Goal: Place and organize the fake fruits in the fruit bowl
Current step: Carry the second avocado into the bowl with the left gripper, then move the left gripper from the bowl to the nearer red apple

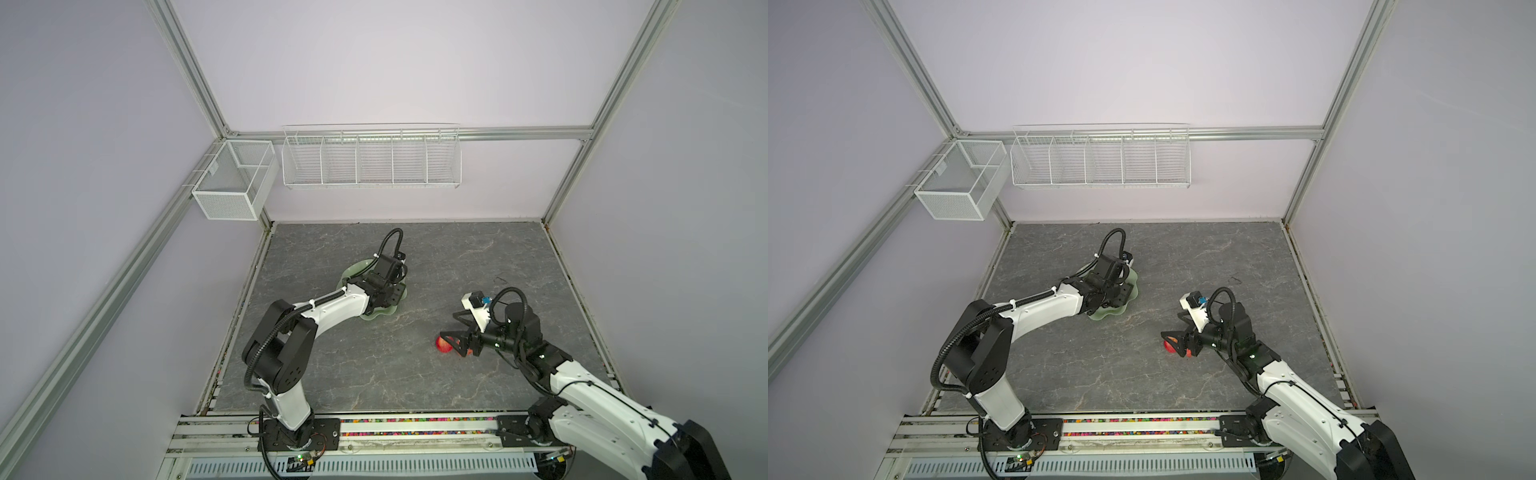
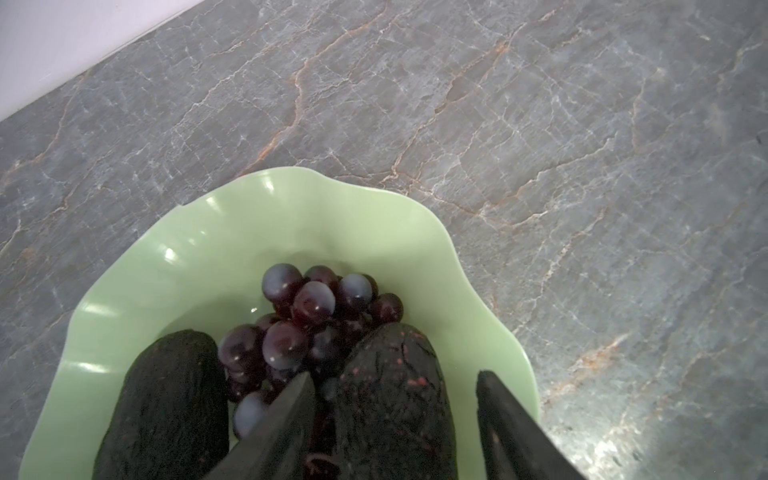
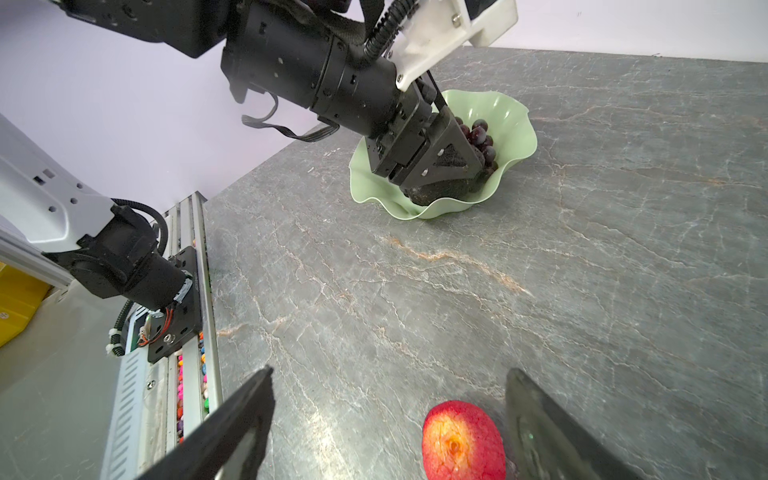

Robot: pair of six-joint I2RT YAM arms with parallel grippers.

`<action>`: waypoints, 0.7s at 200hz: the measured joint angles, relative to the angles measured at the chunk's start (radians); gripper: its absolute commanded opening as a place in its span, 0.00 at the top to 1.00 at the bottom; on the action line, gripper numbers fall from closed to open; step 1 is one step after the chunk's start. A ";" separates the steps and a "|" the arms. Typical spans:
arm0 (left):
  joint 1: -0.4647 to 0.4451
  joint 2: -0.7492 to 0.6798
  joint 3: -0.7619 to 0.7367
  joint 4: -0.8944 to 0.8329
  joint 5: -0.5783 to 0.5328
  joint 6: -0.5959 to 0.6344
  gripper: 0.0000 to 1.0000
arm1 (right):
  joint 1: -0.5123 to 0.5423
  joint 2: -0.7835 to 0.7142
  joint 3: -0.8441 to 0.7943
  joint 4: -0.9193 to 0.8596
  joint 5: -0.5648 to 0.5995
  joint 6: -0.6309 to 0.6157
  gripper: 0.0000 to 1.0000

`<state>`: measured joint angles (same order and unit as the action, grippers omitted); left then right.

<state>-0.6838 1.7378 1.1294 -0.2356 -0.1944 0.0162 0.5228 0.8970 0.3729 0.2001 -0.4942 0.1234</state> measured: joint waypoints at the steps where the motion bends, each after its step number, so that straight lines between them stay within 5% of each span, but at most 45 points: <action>1: 0.000 -0.001 0.000 0.000 0.000 -0.001 0.33 | 0.000 0.000 0.000 0.000 0.000 0.000 0.12; 57: -0.017 -0.116 -0.059 0.022 0.050 0.027 0.33 | -0.004 -0.031 0.000 -0.007 0.028 -0.001 0.11; 140: -0.219 -0.269 -0.429 0.344 0.420 0.102 0.33 | -0.089 -0.137 0.000 -0.069 0.045 0.008 0.12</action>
<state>-0.9024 1.4689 0.7006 0.1081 0.2260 0.1184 0.4335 0.7605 0.3729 0.1307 -0.4496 0.1310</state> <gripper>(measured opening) 0.675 0.885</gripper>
